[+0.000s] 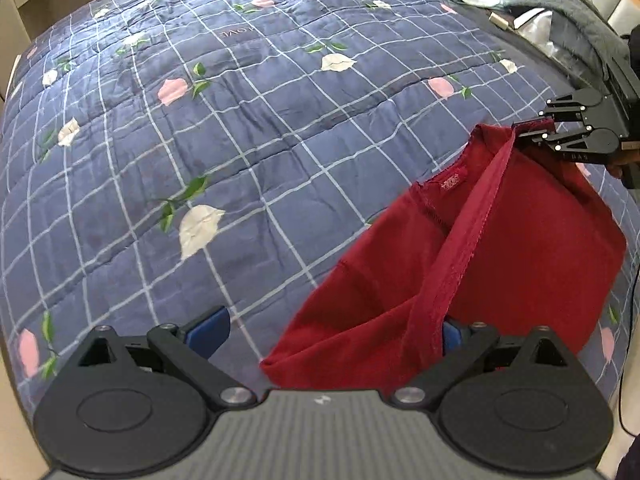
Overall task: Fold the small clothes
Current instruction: 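Lower the hem onto the sweater body and open both grippers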
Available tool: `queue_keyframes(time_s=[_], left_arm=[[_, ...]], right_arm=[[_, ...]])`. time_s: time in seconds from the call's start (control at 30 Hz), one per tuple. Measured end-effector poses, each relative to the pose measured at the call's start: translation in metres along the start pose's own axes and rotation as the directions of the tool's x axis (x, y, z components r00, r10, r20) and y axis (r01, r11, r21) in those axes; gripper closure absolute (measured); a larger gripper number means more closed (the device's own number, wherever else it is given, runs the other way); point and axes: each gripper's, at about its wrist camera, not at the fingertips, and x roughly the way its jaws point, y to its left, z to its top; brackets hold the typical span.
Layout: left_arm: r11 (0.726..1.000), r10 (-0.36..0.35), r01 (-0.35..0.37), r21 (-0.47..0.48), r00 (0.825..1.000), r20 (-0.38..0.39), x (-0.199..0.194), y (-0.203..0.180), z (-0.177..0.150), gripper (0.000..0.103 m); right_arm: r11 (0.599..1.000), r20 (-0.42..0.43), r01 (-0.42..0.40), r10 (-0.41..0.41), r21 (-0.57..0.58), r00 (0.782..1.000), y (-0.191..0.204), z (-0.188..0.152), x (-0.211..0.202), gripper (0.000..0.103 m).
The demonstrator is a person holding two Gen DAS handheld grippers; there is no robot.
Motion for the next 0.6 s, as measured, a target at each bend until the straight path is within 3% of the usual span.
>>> queue_keyframes(time_s=[0.13,0.3,0.4,0.47,0.6], left_arm=[[0.997,0.081,-0.081,-0.005,0.997,0.001,-0.010,0.009,0.001,0.001],[0.984,0.136,-0.134,-0.117,0.991,0.011,-0.015,0.032,-0.013,0.001],[0.969,0.165,-0.149,-0.198,0.984,0.067,-0.013,0.034,-0.025,0.001],[0.956,0.184,-0.153,-0.250,0.977,0.105,-0.008,0.029,-0.033,0.001],[0.953,0.186,-0.135,-0.271,0.967,0.172,0.009,0.006,-0.043,0.001]], right_arm=[[1.000,-0.003,0.003,-0.003,-0.001,1.000,-0.001,0.000,0.000,0.081],[1.000,0.007,-0.005,0.005,0.020,1.000,-0.004,0.001,0.000,0.079],[0.997,0.046,0.015,-0.018,0.070,0.999,-0.011,0.003,-0.006,0.048],[0.995,0.078,0.030,-0.037,0.099,0.996,-0.016,0.003,-0.012,0.020],[0.986,0.145,0.093,-0.113,0.138,0.983,-0.023,0.001,-0.029,0.002]])
